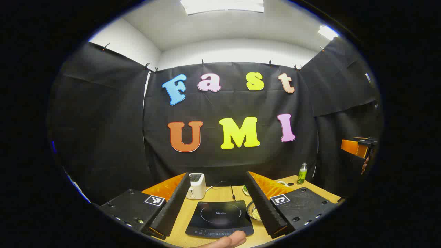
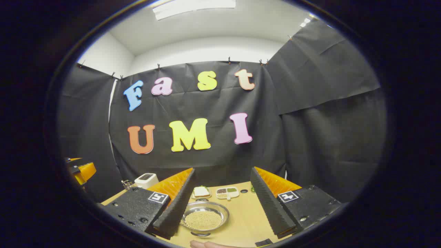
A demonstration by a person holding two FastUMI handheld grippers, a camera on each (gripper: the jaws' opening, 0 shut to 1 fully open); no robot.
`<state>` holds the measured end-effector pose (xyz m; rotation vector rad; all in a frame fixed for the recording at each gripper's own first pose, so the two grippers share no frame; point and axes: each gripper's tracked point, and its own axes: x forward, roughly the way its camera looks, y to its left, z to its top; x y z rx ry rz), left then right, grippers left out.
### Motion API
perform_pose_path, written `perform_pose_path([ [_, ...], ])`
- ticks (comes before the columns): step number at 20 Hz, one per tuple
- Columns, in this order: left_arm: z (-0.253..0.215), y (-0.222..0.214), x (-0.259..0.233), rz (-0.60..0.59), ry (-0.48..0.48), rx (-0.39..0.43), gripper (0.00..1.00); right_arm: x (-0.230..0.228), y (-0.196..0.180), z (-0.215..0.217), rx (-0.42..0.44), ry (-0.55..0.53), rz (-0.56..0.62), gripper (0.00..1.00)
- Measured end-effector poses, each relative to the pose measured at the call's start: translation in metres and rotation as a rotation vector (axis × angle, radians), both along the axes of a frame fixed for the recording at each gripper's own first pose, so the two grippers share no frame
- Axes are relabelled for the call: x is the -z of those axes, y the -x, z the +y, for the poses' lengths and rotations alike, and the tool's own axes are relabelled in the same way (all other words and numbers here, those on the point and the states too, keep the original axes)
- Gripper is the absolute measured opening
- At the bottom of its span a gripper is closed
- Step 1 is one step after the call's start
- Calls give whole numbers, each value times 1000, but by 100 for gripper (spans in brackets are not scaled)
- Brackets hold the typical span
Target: First push the handle of the pot to place it horizontally, then grasp the pot with both hands and set it on the induction cooktop.
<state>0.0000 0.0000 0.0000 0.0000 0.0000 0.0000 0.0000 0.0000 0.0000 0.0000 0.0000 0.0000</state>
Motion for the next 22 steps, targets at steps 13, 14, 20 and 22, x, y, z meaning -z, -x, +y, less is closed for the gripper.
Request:
perform_pose_path([
  [13,3,4,1,0,2,-8,95,-1,2,2,-14,35,0,96],
  [14,4,6,1,-1,0,-8,96,1,0,1,-12,36,2,96],
  [20,3,8,5,-6,-1,-1,96,24,-13,11,-30,48,51,100],
  [22,1,9,6,-5,-4,3,95,37,-20,16,-41,59,78,96],
])
